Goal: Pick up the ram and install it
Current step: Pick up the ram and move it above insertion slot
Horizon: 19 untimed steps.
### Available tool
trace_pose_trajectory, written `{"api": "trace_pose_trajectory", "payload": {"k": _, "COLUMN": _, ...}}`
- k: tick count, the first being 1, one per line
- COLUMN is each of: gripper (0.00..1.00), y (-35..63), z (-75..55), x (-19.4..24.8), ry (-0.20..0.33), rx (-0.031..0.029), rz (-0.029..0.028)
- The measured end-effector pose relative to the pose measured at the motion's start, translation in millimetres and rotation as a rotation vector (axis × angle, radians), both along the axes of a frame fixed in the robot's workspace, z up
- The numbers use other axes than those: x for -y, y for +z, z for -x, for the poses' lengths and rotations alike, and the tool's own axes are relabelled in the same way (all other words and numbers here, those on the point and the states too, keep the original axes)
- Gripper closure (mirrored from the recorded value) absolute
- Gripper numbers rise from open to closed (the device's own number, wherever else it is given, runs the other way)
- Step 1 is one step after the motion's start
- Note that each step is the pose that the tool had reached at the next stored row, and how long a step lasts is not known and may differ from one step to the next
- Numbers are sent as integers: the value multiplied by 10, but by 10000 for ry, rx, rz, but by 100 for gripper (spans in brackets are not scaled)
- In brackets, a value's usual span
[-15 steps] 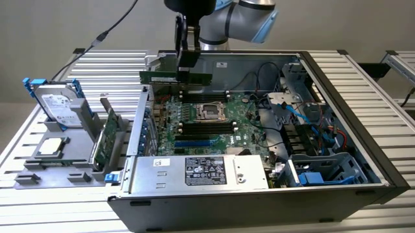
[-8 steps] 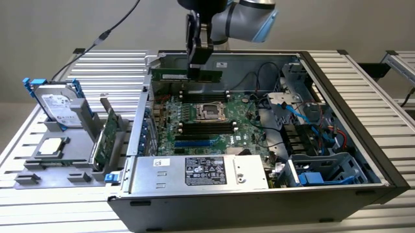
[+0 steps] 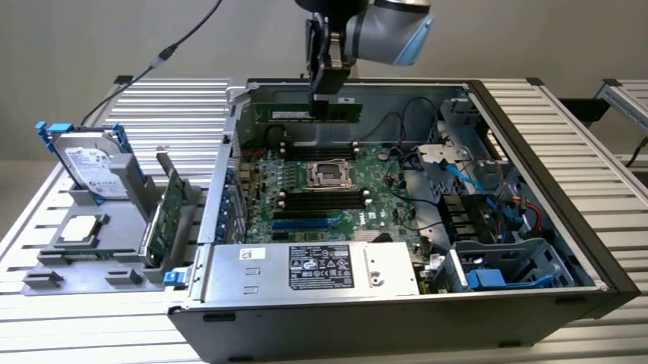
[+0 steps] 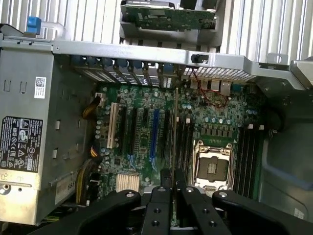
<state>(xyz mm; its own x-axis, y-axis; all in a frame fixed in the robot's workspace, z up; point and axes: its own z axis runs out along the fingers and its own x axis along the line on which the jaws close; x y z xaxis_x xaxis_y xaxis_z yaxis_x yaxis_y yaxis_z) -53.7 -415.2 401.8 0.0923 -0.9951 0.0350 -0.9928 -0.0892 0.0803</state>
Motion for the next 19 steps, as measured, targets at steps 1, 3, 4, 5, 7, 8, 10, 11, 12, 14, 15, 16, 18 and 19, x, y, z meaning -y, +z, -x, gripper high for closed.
{"api": "trace_pose_trajectory", "payload": {"k": 1, "gripper": 86, "y": -2, "z": -16, "x": -18, "ry": 0, "rx": 47, "rz": 0}}
{"api": "trace_pose_trajectory", "payload": {"k": 3, "gripper": 86, "y": -7, "z": -46, "x": -53, "ry": 0, "rx": 104, "rz": 0}}
{"api": "trace_pose_trajectory", "payload": {"k": 4, "gripper": 86, "y": -11, "z": -60, "x": -71, "ry": -1, "rx": 118, "rz": 0}}
{"api": "trace_pose_trajectory", "payload": {"k": 5, "gripper": 86, "y": -15, "z": -74, "x": -90, "ry": 0, "rx": 129, "rz": -1}}
{"api": "trace_pose_trajectory", "payload": {"k": 7, "gripper": 86, "y": -26, "z": -107, "x": -126, "ry": 0, "rx": 138, "rz": 0}}
{"api": "trace_pose_trajectory", "payload": {"k": 8, "gripper": 86, "y": -33, "z": -126, "x": -142, "ry": -1, "rx": 140, "rz": -1}}
{"api": "trace_pose_trajectory", "payload": {"k": 10, "gripper": 86, "y": -47, "z": -169, "x": -173, "ry": 0, "rx": 141, "rz": 1}}
{"api": "trace_pose_trajectory", "payload": {"k": 11, "gripper": 86, "y": -57, "z": -187, "x": -189, "ry": -1, "rx": 143, "rz": 2}}
{"api": "trace_pose_trajectory", "payload": {"k": 12, "gripper": 86, "y": -67, "z": -204, "x": -208, "ry": 0, "rx": 144, "rz": 7}}
{"api": "trace_pose_trajectory", "payload": {"k": 14, "gripper": 86, "y": -91, "z": -231, "x": -243, "ry": 0, "rx": 147, "rz": 34}}
{"api": "trace_pose_trajectory", "payload": {"k": 15, "gripper": 86, "y": -104, "z": -238, "x": -254, "ry": -2, "rx": 147, "rz": 50}}
{"api": "trace_pose_trajectory", "payload": {"k": 16, "gripper": 86, "y": -119, "z": -242, "x": -261, "ry": -13, "rx": 146, "rz": 60}}
{"api": "trace_pose_trajectory", "payload": {"k": 18, "gripper": 86, "y": -149, "z": -248, "x": -273, "ry": -49, "rx": 148, "rz": 69}}
{"api": "trace_pose_trajectory", "payload": {"k": 19, "gripper": 86, "y": -163, "z": -253, "x": -279, "ry": -68, "rx": 149, "rz": 70}}
